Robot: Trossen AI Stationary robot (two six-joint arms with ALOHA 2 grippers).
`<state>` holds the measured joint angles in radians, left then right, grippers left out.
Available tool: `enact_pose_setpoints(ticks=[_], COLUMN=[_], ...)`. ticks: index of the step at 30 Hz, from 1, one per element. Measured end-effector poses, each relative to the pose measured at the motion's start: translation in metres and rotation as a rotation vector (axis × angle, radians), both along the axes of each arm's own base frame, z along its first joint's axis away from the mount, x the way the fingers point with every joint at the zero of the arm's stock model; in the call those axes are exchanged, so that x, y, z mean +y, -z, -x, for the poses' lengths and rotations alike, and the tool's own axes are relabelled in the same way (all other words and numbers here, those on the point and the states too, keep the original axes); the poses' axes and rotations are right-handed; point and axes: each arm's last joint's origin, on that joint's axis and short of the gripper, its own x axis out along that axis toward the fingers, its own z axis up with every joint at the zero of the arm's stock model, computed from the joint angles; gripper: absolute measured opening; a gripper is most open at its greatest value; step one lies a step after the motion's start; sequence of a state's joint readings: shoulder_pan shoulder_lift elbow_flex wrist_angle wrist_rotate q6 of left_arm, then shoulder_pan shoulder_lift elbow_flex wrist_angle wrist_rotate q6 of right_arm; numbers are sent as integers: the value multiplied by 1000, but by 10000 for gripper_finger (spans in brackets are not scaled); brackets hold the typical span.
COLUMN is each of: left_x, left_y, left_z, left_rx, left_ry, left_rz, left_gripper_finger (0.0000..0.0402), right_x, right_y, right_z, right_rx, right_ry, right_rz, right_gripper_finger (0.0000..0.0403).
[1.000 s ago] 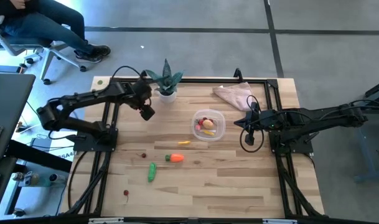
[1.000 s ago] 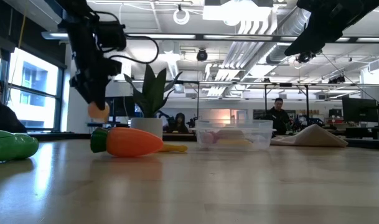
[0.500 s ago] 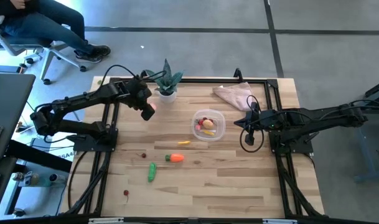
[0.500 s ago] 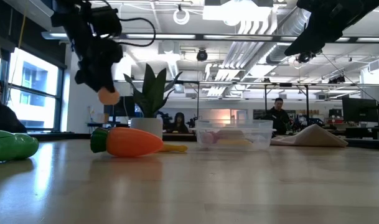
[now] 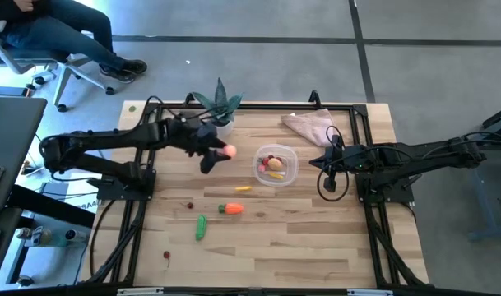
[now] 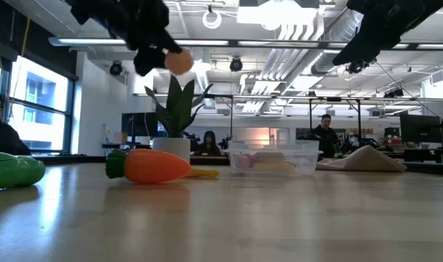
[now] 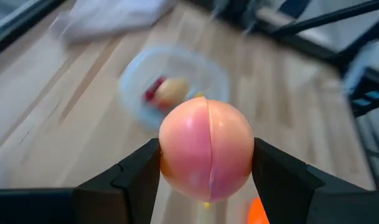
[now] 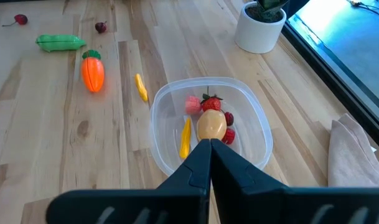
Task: Pick and placing Produce into tupperware
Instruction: Put the pink peach into the transparent bin
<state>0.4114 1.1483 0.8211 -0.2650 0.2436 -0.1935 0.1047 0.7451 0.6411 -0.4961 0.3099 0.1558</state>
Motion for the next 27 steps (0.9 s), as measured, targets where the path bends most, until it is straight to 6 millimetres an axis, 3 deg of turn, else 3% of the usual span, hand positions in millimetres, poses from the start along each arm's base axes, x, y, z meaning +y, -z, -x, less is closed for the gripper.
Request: enact_pose_setpoints(ticks=[7,10,21,27], left_x=[-16,-13,-3,-4], left_y=[-13,-13,10,29], left_z=[-19,-29,-102,-139], left_rx=[-170,-184,-50,162], left_ry=[62,67,159,186], left_rz=[-65,-71,-65,-108], left_gripper_finger=[212,212,212,212], right_x=[0,0,0,0], right_y=[0,0,0,0], right_z=[0,0,0,0], right_rx=[0,0,0,0], right_ry=[0,0,0,-3], right_rz=[0,0,0,-2], right_gripper_finger=[0,0,0,0])
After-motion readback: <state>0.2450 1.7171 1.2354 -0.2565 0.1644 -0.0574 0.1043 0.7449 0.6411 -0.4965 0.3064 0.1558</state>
